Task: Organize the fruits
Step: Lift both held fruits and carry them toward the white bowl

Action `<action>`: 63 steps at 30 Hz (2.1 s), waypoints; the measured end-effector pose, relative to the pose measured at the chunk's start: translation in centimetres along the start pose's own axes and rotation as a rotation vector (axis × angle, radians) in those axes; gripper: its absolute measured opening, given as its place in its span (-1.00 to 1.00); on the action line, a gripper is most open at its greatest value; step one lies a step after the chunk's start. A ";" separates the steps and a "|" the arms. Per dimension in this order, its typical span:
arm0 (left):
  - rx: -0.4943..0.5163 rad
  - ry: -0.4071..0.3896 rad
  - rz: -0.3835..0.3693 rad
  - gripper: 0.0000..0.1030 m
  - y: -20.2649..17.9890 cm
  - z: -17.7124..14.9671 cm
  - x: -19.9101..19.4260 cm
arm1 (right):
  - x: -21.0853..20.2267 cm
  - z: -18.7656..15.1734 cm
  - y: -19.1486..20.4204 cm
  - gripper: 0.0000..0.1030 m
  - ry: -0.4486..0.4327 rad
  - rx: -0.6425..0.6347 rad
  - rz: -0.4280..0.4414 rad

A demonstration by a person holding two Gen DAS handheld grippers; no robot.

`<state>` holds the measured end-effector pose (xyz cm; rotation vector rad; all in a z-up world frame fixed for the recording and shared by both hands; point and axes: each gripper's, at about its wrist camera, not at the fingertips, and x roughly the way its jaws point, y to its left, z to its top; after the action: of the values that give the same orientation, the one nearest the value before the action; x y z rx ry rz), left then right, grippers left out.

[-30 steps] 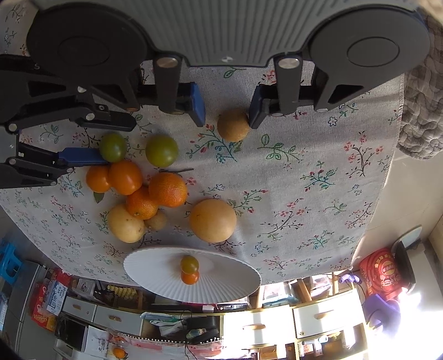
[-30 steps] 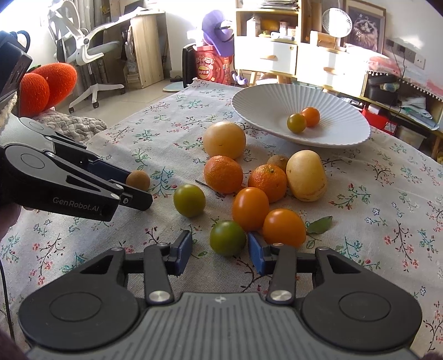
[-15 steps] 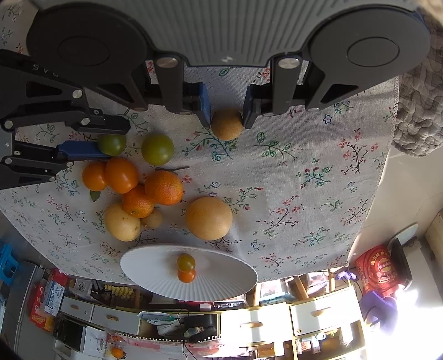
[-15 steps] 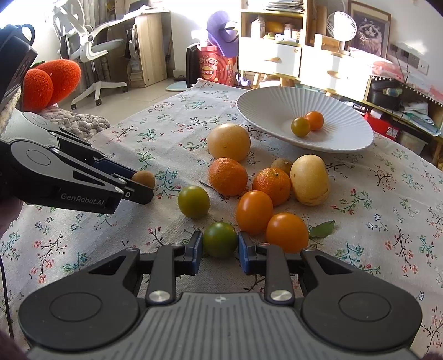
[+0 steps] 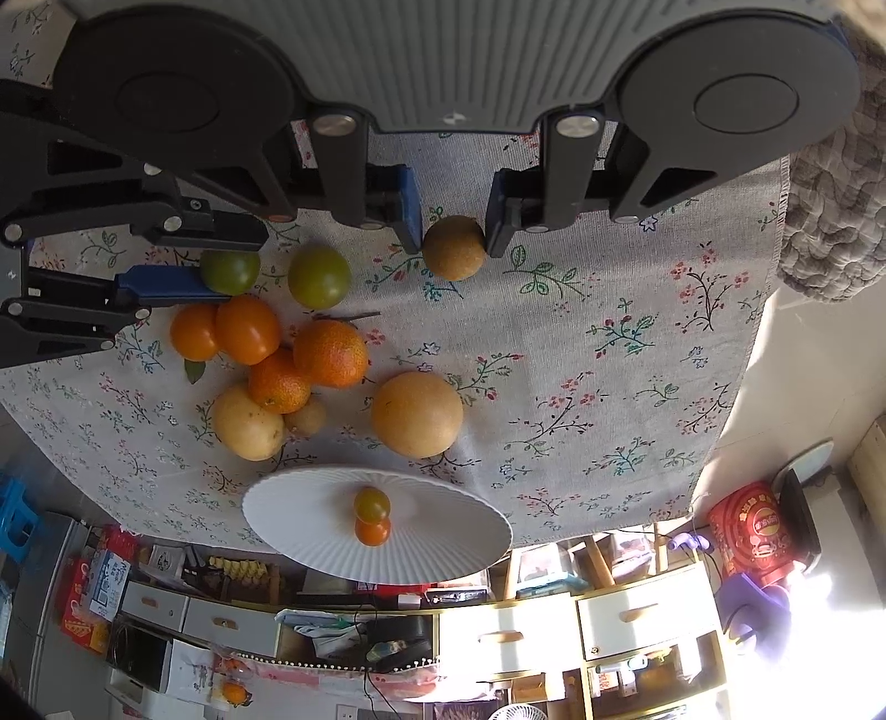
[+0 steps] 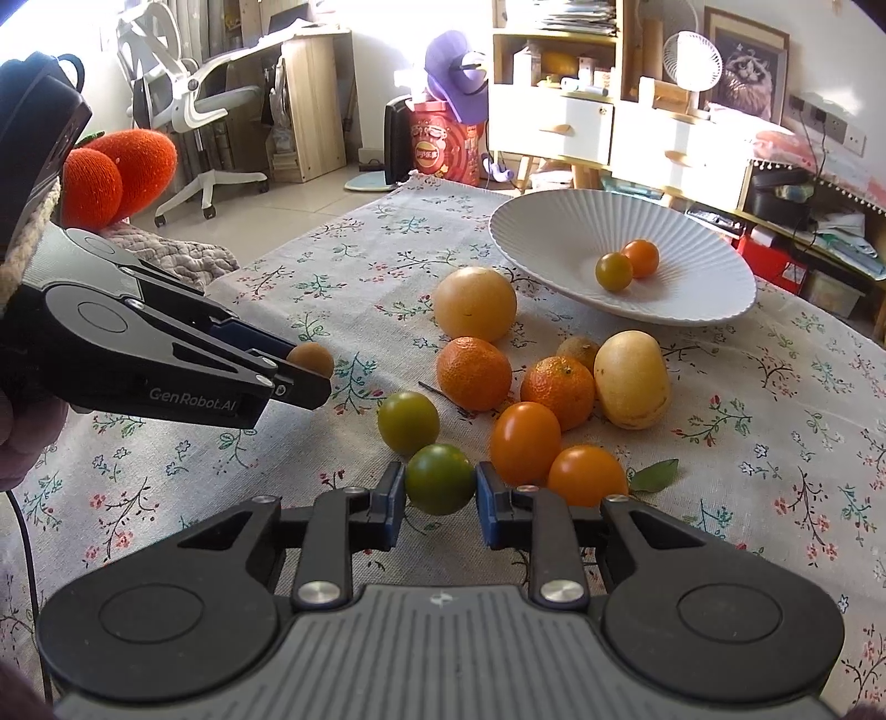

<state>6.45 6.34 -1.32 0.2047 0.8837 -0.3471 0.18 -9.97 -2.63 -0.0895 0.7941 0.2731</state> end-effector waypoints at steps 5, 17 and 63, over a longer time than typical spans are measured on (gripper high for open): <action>-0.004 -0.012 0.001 -1.00 0.0 0.6 -0.1 | -0.2 0.5 0.0 -0.53 0.007 -0.004 -0.014; -0.015 -0.043 0.004 -1.00 -0.5 2.3 -0.1 | -0.8 2.0 -0.7 -0.53 -0.006 0.011 -0.039; 0.009 -0.120 0.027 -1.00 -4.4 8.0 2.6 | -0.2 6.0 -8.4 -0.53 -0.048 0.102 -0.196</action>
<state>12.04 -0.85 1.46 0.2021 0.7608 -0.3353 6.54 -16.96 1.51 -0.0641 0.7444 0.0485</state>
